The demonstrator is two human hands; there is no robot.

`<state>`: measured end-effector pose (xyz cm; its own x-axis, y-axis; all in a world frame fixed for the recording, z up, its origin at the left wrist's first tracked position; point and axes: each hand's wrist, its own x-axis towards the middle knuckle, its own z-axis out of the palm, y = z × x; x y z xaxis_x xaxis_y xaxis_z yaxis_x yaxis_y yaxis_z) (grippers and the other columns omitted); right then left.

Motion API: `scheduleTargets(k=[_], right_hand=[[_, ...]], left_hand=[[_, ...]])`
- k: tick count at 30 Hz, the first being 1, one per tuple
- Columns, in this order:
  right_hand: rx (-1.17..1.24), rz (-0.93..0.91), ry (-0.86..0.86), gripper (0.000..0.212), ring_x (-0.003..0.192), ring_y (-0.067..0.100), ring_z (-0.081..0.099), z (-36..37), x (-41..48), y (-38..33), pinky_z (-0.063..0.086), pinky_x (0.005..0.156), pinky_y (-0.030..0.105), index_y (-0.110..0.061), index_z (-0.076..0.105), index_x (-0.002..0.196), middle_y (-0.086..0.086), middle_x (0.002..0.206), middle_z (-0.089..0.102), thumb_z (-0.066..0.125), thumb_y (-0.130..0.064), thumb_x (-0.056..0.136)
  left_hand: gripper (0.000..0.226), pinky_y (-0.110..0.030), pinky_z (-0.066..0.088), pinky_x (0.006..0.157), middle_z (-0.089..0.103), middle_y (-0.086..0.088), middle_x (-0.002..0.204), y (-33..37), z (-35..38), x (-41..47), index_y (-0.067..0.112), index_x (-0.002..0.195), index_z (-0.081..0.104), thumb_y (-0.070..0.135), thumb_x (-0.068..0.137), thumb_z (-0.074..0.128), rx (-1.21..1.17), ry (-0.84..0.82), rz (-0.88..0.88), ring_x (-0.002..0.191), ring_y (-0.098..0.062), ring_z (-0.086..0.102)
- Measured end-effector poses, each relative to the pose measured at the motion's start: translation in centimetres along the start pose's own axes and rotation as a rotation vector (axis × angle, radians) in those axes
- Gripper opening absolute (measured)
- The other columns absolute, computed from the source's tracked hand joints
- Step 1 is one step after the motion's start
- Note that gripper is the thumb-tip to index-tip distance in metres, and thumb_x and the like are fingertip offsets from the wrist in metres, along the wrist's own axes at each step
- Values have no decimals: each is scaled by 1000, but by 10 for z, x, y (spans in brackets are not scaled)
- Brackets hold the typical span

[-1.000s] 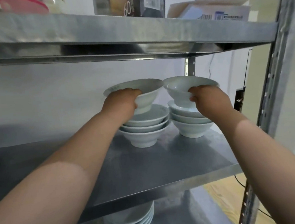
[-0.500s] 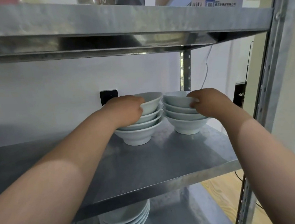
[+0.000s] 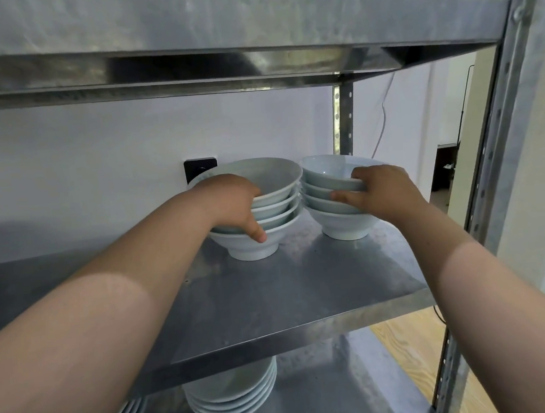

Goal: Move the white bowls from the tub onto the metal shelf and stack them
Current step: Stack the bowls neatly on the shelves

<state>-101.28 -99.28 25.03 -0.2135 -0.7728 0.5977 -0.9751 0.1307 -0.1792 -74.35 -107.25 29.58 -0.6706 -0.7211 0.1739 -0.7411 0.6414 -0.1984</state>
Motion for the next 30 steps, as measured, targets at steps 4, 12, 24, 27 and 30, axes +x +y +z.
scheduleTargets(k=[4, 12, 24, 27, 30], right_hand=[[34, -9, 101, 63, 64, 22, 54, 8, 1, 2, 38, 68, 34, -17, 42, 59, -4, 51, 49, 59, -76, 75], [174, 28, 83, 62, 58, 19, 45, 9, 2, 2, 27, 55, 30, -16, 41, 58, -3, 50, 40, 68, -70, 69], [280, -58, 48, 63, 55, 17, 43, 20, -2, -44, 32, 52, 31, -14, 40, 58, 2, 53, 39, 72, -67, 68], [320, -102, -28, 64, 61, 21, 51, 15, 0, -52, 38, 58, 32, -10, 48, 63, 8, 60, 49, 63, -72, 75], [255, -91, -12, 61, 77, 19, 57, 10, 3, -43, 46, 75, 37, -20, 60, 67, -2, 69, 58, 47, -78, 80]], left_hand=[[58, -28, 37, 55, 62, 3, 85, -4, 2, 4, 23, 90, 64, 78, 73, 58, 23, 27, -28, 80, -18, 58], [62, -29, 40, 56, 59, 2, 73, -19, -5, -3, 20, 75, 60, 82, 70, 58, 91, -3, -64, 70, -17, 56], [57, -31, 47, 64, 61, 3, 72, -77, -3, -47, 23, 74, 61, 79, 66, 63, 50, -44, -227, 71, -17, 59], [62, -34, 49, 68, 63, 6, 75, -87, 4, -54, 25, 76, 63, 86, 67, 52, -23, -8, -230, 73, -14, 59], [60, -39, 50, 85, 64, 12, 93, -106, 21, -70, 34, 88, 66, 86, 66, 47, -268, 231, -201, 94, -14, 58]])
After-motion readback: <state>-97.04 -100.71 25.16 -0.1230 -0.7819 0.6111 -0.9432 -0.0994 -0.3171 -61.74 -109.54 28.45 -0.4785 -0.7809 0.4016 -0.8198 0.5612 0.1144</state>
